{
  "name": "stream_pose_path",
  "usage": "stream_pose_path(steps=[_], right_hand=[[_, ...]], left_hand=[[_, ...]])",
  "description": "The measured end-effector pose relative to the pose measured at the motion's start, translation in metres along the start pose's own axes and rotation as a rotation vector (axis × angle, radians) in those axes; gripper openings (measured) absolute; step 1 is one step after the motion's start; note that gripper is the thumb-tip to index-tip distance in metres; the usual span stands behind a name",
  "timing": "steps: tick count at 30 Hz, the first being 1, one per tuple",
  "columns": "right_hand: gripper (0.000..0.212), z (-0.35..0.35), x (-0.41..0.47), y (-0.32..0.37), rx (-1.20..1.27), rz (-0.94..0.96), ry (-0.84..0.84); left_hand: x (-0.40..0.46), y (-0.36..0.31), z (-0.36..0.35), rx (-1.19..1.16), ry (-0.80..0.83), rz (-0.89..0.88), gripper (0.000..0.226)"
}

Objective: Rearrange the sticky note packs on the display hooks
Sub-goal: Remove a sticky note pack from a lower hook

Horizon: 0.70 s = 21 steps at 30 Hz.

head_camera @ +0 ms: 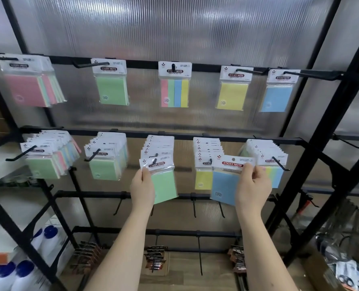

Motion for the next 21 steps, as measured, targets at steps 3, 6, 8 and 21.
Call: stream_pose_path(steps=[3,6,8,21], right_hand=[[0.044,0.005,0.008,0.0,0.021,-0.001,0.034],[0.044,0.009,0.015,0.001,0.048,0.019,0.078],[0.046,0.013,0.021,0.004,0.055,0.064,0.108],[0.038,0.059,0.075,0.022,0.069,0.211,0.138]], left_hand=[[-0.007,-0.009,0.009,0.087,-0.113,-0.063,0.041],[-0.017,-0.017,0.016,0.129,-0.223,-0.063,0.043],[-0.024,-0.021,0.017,0.154,-0.275,-0.059,0.043],[-0.042,-0.08,-0.04,0.247,-0.215,-0.226,0.043]])
Point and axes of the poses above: each hand's wrist, its own x-axis towards the middle knuckle, its own z-axis out of the back of the hand, y = z × x, the point moved 6 cm from there along x, towards the middle knuckle, and after that the axes turned 5 degrees about x, right-handed, at the moved point
